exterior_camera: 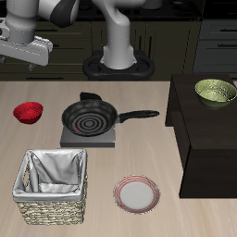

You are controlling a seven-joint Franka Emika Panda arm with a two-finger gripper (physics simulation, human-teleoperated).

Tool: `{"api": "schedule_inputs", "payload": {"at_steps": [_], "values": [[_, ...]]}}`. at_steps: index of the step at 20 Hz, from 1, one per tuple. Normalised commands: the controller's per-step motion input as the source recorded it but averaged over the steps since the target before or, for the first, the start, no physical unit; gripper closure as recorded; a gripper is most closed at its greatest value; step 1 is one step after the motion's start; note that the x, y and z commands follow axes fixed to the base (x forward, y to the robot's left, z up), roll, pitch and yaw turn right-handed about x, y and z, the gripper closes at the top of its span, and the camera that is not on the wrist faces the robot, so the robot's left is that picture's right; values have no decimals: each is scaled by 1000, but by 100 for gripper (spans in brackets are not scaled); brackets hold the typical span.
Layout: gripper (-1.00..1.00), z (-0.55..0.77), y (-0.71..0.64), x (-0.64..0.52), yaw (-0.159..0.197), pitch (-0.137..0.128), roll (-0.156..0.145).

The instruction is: Place the red bowl on the plate

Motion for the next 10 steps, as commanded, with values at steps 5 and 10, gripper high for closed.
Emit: {"api": "schedule_inputs", "payload": {"at_steps": [5, 10], "values": [[-100, -157, -12, 87, 16, 0, 7], [-100, -86, -26, 33, -5, 4, 92]]}}
